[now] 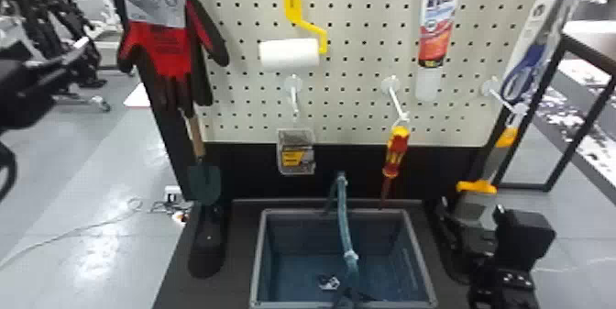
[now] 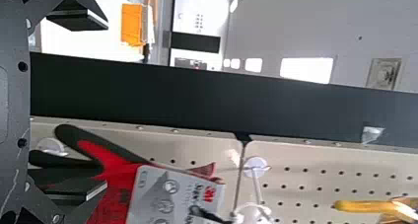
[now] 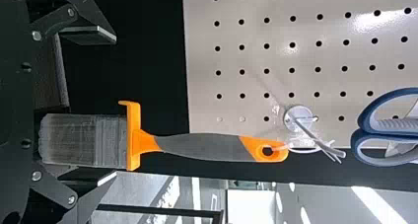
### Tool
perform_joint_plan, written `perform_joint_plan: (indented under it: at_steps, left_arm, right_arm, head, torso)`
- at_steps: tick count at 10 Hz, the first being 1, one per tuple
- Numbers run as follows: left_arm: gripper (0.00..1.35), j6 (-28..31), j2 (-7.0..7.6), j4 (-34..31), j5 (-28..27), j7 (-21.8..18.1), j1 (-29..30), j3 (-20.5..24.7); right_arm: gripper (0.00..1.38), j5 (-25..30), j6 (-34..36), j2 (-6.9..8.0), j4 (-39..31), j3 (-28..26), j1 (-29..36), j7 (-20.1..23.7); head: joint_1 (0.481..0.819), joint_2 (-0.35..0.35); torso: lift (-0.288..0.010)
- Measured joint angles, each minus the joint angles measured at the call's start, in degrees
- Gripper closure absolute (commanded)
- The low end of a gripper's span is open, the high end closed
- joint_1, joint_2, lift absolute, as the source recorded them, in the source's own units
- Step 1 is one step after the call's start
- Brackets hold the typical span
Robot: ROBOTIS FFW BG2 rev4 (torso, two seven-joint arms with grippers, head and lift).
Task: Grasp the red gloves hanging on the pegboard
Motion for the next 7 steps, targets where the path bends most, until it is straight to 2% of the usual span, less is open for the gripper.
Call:
perform_joint_plan:
  at_steps: [2, 3, 5, 7]
  left_arm:
    - [0.17, 1.25, 1.51, 1.55, 0.65, -2.95, -3.2, 1.95]
    - [0.17, 0.67, 2.22, 4.55, 2.21, -5.96, -4.9, 2.34]
    - [0.17, -1.64, 3.87, 12.93, 7.32, -11.63, -8.05, 1.67]
    - [0.17, -2.21, 5.66, 17.84, 10.8, -15.61, -10.5, -0.4]
  right_arm:
    - [0.32, 0.08, 0.15, 0.0, 0.07, 0.09, -0.22, 0.07]
    - [0.32, 0.08, 0.19, 0.0, 0.08, 0.11, -0.27, 0.09]
    - [0.32, -0.07, 0.26, 0.0, 0.08, 0.19, -0.3, 0.24]
    - [0.32, -0.29, 0.4, 0.05, 0.11, 0.2, -0.33, 0.41]
  head:
    - [0.549, 0.0]
    - [0.549, 0.0]
    - [0.549, 0.0]
    - [0.549, 0.0]
  torso:
    - [-0.1]
    - [-0.1]
    - [-0.1]
    - [-0.1]
